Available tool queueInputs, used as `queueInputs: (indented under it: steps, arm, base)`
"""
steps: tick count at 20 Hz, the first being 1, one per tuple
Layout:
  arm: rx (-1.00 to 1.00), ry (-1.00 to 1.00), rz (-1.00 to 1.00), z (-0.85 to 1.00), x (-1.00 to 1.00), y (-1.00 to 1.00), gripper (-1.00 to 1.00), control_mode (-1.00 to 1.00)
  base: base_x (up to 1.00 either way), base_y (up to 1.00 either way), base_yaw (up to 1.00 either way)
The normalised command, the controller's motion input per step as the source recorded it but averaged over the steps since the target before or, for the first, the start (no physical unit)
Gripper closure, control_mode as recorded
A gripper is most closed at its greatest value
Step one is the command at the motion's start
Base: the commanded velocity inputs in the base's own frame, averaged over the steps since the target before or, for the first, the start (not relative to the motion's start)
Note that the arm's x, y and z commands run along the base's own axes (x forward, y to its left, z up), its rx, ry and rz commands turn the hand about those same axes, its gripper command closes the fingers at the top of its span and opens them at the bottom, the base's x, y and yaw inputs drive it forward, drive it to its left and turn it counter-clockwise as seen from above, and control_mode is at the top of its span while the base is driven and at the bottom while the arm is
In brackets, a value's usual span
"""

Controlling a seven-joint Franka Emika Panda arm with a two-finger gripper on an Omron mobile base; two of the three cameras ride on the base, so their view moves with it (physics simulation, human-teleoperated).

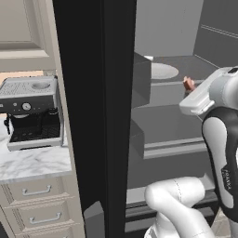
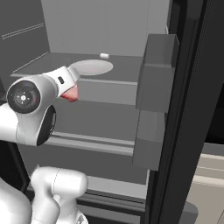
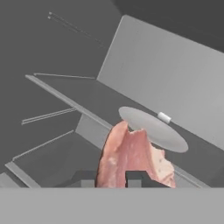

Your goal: Retrieve the steak from the fridge and place it on the saucepan with marinade on the stove.

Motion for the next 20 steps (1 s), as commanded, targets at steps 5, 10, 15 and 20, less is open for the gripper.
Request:
queueInputs:
  steps: [5,10,15,20]
  arm:
    - [0.00,0.00,0.00,0.00,0.00,0.00,1.00,1.00]
    - [0.00,0.00,0.00,0.00,0.00,0.00,1.00,1.00]
    - [0.00,0.00,0.00,0.00,0.00,0.00,1.00,1.00]
    - [0.00,0.00,0.00,0.00,0.00,0.00,1.00,1.00]
  base:
    - [-0.04,0.00,0.00]
    - [-0.75,0.00,0.01]
    - [-0.99,0.00,0.03]
    - [-0.93,0.00,0.03]
